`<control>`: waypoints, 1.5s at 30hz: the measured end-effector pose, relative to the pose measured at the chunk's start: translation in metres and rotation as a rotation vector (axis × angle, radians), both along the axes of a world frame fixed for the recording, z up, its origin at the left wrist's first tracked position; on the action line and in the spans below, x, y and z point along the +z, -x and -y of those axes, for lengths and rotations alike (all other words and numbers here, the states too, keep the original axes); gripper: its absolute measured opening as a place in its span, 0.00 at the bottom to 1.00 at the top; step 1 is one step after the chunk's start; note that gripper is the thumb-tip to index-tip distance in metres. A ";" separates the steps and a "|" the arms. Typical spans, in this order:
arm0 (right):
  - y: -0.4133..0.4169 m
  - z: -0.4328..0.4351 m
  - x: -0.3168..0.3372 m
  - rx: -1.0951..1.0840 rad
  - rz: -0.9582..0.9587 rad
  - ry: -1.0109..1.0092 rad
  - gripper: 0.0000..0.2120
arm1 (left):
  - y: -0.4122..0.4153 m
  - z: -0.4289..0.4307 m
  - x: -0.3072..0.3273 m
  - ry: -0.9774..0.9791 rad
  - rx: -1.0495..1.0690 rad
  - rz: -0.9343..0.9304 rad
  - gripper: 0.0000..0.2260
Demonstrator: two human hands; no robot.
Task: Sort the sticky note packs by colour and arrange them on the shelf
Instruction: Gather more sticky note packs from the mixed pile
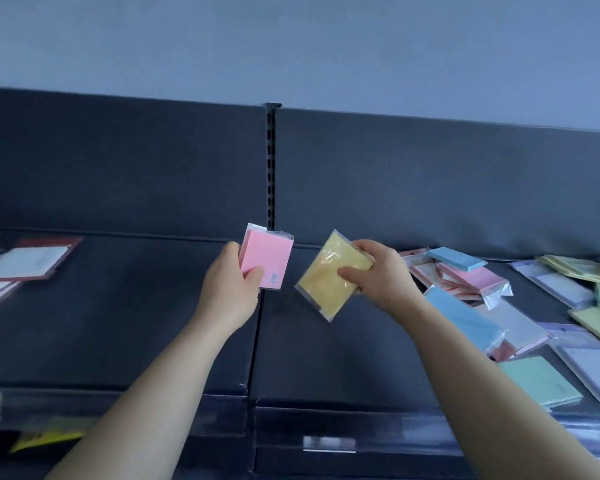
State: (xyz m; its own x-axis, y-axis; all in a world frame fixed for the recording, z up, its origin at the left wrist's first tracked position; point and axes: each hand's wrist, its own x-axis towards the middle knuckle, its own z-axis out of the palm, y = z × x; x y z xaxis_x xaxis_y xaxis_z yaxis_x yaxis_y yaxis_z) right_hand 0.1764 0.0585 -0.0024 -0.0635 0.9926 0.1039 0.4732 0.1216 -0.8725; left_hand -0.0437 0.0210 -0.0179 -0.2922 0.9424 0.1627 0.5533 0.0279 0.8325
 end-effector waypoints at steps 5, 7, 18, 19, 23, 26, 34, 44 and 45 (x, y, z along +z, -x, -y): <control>0.030 0.003 0.006 0.043 -0.101 -0.066 0.19 | 0.026 0.032 0.001 -0.061 0.147 -0.001 0.02; 0.046 0.008 0.005 0.064 -0.130 -0.043 0.27 | 0.039 0.048 0.001 -0.084 0.202 0.025 0.02; 0.185 0.036 0.013 0.307 -0.115 0.008 0.10 | 0.157 0.107 0.004 -0.087 0.441 -0.054 0.09; 0.203 0.038 0.015 0.324 -0.116 0.002 0.08 | 0.173 0.111 0.005 -0.094 0.454 -0.050 0.09; 0.282 0.049 0.021 0.359 -0.138 -0.032 0.04 | 0.246 0.132 0.011 -0.142 0.486 0.004 0.12; 0.348 0.057 0.023 0.351 -0.150 -0.043 0.06 | 0.308 0.150 0.017 -0.158 0.508 -0.018 0.12; 0.494 0.074 0.023 0.318 -0.233 0.012 0.08 | 0.454 0.179 0.030 -0.161 0.595 -0.114 0.08; 0.609 0.040 0.016 0.350 -0.126 0.037 0.07 | 0.573 0.165 0.010 -0.113 0.732 -0.011 0.07; 0.620 0.036 0.017 0.369 -0.141 0.037 0.08 | 0.582 0.162 0.011 -0.120 0.738 -0.007 0.07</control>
